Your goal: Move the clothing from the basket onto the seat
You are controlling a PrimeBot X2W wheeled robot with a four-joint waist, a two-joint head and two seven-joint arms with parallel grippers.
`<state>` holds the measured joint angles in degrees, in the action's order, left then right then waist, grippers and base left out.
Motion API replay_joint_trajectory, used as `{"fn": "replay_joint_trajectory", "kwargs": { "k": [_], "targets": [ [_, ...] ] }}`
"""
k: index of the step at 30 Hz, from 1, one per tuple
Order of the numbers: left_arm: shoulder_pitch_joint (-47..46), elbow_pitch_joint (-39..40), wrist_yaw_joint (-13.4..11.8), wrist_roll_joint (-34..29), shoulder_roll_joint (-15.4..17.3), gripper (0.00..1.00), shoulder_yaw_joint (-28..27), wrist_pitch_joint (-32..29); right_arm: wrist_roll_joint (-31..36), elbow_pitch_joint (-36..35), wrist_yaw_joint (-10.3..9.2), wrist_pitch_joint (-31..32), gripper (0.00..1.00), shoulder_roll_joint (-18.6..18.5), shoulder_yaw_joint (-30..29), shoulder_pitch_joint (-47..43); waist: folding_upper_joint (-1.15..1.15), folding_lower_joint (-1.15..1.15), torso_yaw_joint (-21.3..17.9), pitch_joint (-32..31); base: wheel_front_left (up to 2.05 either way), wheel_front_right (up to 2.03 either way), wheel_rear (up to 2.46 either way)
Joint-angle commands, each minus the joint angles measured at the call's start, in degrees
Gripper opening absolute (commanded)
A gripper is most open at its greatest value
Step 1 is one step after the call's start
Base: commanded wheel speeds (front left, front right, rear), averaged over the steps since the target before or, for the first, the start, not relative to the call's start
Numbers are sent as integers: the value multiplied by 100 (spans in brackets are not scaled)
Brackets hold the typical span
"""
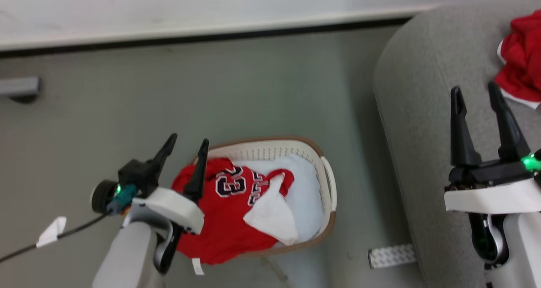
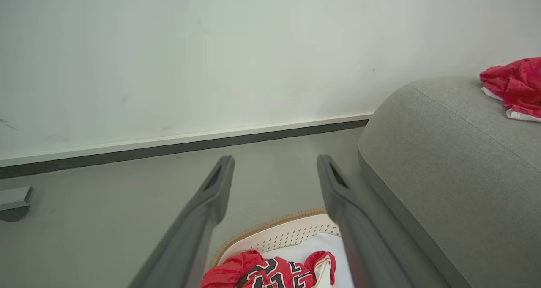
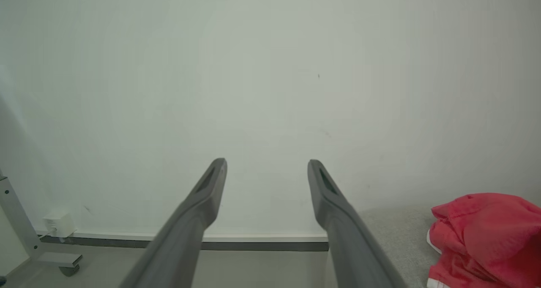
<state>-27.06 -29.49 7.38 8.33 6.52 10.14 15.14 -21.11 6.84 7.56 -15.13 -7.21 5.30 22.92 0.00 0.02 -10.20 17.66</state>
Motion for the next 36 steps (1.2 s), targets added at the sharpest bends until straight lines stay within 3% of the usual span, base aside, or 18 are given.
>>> {"fn": "replay_joint_trajectory", "kwargs": {
  "k": [1, 20, 25, 30, 36],
  "targets": [
    [-222, -109, 9, -46, 95, 100, 67, 1, 45, -60, -15, 0, 100, 30, -30, 159, 0, -2, -185, 517, 0, 0, 0],
    [-2302, -2481, 5, -378, 565, 100, 1335, -834, 247, -910, -15, 0, 100, 402, -33, 1143, 0, -2, -839, 2203, 0, 0, 0],
    [-2736, -3221, -2, -773, 730, 100, 1781, -1185, 267, -1145, -15, 0, 100, 432, 83, 1234, 0, -2, -1081, 2486, 0, 0, 0],
    [-3113, -3849, -17, -1535, 862, 100, 2576, -1540, 76, -1310, -15, 0, 100, 439, 118, 1170, 0, -2, -1312, 2756, 0, 0, 0],
    [-3359, -4170, 0, -1893, 936, 100, 3073, -1747, -148, -1362, -15, 0, 100, 440, 123, 1143, 0, -2, -1497, 2998, 0, 0, 0]
  ]
}}
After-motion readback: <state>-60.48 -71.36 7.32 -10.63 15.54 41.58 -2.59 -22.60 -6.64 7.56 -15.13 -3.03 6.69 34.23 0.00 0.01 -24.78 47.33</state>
